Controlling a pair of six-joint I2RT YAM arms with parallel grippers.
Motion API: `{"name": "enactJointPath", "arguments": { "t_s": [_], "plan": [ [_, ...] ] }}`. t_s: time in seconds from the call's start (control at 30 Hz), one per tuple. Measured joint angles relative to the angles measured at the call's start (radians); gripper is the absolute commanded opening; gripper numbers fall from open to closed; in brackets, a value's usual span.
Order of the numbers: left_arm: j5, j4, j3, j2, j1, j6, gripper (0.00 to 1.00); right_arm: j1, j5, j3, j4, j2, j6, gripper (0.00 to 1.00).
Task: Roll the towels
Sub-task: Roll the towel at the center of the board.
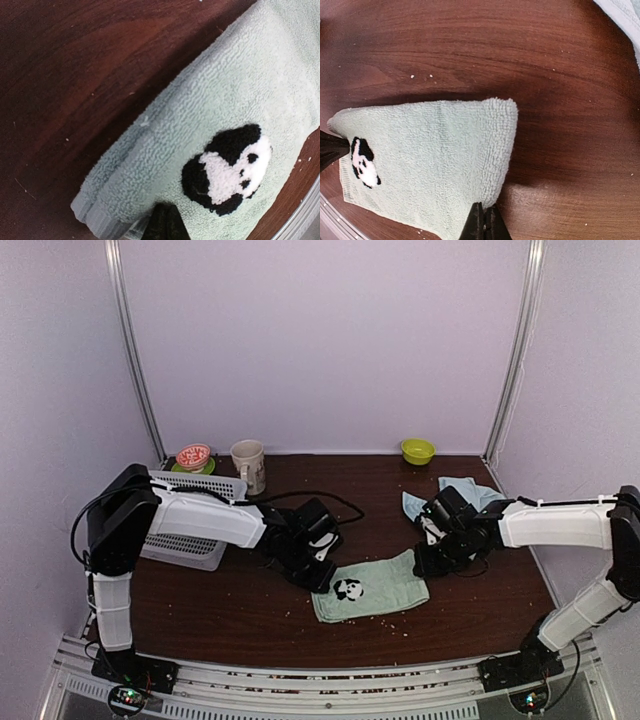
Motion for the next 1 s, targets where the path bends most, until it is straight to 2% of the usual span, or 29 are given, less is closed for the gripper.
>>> {"name": "enactJointPath", "arguments": {
  "t_s": [0.57,1.0],
  "plan": [
    [-0.009,0.049,-0.031,-0.002,0.000,-0.018,0.00,0.071,-0.013,0.052,0.004,0.005,0.051,0.00],
    [-0.006,0.071,-0.047,-0.008,0.000,-0.023,0.00,0.127,-0.026,0.084,0.050,0.100,0.089,0.00]
  ]
}}
